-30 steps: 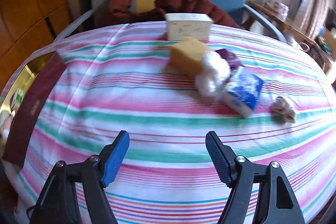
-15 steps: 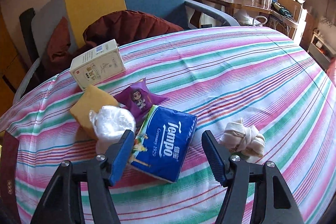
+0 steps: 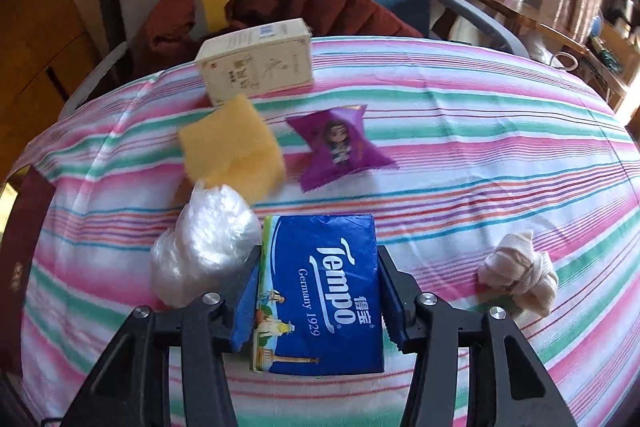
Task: Organize objects
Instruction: 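Grasp the blue Tempo tissue pack with right gripper while left grasps the white plastic bag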
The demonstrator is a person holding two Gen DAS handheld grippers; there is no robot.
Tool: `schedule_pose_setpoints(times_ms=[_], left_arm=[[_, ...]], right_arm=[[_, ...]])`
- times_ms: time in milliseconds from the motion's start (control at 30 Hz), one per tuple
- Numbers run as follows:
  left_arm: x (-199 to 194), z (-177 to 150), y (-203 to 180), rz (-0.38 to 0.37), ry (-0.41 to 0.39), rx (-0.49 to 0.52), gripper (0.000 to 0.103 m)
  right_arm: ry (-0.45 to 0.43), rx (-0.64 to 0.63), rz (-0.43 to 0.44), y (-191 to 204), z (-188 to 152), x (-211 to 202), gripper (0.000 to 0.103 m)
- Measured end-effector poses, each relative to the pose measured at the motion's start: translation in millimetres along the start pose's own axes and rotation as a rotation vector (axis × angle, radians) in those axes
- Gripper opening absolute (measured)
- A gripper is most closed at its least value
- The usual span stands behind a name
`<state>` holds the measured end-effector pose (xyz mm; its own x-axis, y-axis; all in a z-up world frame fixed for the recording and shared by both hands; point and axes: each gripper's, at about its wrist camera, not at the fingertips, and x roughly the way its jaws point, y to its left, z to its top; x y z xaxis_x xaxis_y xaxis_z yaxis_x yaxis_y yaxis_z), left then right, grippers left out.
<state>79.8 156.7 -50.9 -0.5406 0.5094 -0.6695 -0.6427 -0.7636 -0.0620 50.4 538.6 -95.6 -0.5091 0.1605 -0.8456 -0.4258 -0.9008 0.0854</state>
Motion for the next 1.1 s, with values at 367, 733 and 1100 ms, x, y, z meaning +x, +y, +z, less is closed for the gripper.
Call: schedule_pose_setpoints(times_ms=[367, 733, 1100], left_arm=[[46.7, 43.2, -34.2, -0.099, 0.066, 0.019, 0.056], [137.6, 96.4, -105.9, -0.181, 0.171, 0.111, 0.062], [198.2, 121.9, -155.7, -0.221, 0.200, 0.220, 0.062]], right_arm=[[0.017, 0.044, 0.033, -34.0, -22.7, -15.7, 0.053], [0.106, 0.015, 0.023, -31.1, -17.7, -14.5, 0.054], [0.151, 0.045, 0.044, -40.6, -13.4, -12.4, 0.053]])
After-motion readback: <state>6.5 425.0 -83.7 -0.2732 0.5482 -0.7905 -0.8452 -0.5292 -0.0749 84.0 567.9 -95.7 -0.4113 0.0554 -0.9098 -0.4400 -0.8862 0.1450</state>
